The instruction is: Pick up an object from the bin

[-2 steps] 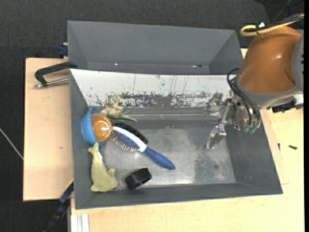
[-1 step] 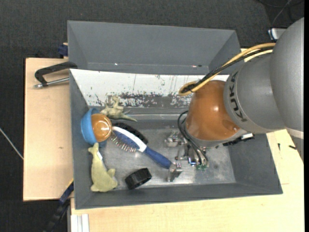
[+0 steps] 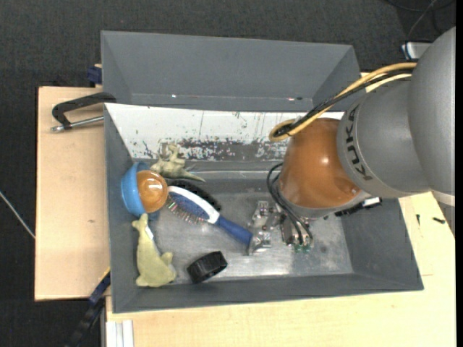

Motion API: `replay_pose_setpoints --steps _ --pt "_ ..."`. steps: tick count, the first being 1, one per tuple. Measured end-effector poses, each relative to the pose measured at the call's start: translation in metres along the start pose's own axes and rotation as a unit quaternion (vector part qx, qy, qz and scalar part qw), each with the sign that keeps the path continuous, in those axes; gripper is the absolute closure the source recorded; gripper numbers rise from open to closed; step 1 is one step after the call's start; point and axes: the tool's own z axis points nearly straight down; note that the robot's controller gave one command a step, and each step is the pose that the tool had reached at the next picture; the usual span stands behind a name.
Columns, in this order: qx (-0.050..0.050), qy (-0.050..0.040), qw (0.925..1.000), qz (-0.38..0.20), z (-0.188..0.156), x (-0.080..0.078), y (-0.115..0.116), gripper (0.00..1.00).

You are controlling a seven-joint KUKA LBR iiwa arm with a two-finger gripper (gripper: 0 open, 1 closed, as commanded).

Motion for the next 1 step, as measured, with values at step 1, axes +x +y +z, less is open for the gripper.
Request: replay_pose_setpoints --steps 1 --pt "0.0 0.0 1.0 -0.003 -0.153 -0.0007 0.0073 1.0"
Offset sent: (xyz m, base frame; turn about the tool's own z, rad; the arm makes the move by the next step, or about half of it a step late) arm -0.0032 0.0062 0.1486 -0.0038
